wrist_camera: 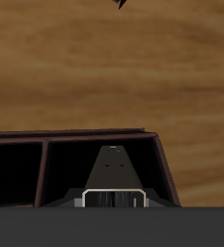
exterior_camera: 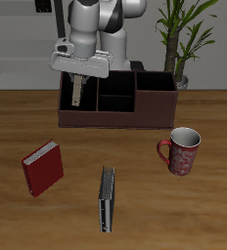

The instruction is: Place the yellow book into the back desk caddy's left compartment

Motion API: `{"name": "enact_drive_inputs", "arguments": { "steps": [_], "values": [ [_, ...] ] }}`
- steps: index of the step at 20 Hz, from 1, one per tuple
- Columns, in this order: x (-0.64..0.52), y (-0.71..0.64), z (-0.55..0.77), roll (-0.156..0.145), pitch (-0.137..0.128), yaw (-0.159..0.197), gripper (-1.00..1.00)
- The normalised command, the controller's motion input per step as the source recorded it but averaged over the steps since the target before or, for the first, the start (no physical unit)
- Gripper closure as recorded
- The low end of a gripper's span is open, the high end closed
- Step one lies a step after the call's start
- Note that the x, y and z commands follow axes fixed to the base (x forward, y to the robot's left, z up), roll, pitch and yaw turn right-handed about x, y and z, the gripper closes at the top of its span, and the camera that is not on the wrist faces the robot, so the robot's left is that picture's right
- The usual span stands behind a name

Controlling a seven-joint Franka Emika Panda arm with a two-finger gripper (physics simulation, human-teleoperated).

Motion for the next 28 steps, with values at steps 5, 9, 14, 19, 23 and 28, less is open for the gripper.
{"name": "enact_drive_inputs", "arguments": {
  "steps": [5, 9, 14, 19, 23, 28],
  "values": [
    [-0.04, 0.01, -0.23, 0.014, 0.034, -0.012, 1.0],
    [0.05, -0.08, -0.2, -0.013, 0.026, -0.01, 1.0],
    [0.07, -0.08, -0.17, -0.015, 0.02, -0.014, 1.0],
    [0.07, -0.02, -0.24, 0.0, 0.035, -0.007, 1.0],
    [0.02, 0.07, -0.18, 0.015, 0.021, 0.0, 1.0],
    [0.05, 0.02, -0.19, -0.005, 0.037, 0.013, 1.0]
  ]
}}
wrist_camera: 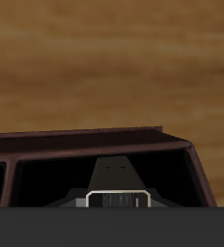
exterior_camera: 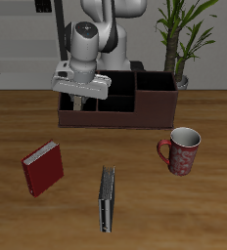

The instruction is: Place the yellow book into the back desk caddy's left compartment

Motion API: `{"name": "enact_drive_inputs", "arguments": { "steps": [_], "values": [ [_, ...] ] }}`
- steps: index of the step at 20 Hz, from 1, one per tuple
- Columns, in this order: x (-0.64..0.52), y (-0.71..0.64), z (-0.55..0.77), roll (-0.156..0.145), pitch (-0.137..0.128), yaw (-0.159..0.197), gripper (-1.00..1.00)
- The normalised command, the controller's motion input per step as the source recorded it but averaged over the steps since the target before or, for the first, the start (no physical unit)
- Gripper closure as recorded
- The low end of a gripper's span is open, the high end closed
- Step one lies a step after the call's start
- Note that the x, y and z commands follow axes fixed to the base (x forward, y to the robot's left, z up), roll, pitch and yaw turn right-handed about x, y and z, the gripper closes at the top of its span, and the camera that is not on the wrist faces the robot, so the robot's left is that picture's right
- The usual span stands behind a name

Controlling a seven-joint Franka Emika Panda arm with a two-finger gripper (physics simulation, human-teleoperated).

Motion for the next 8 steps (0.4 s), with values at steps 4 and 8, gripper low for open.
{"name": "enact_drive_inputs", "arguments": {
  "steps": [4, 8],
  "values": [
    [0.06, -0.02, -0.18, 0.047, 0.069, -0.022, 1.0],
    [0.04, -0.05, -0.08, 0.027, 0.057, -0.001, -1.0]
  ]
}}
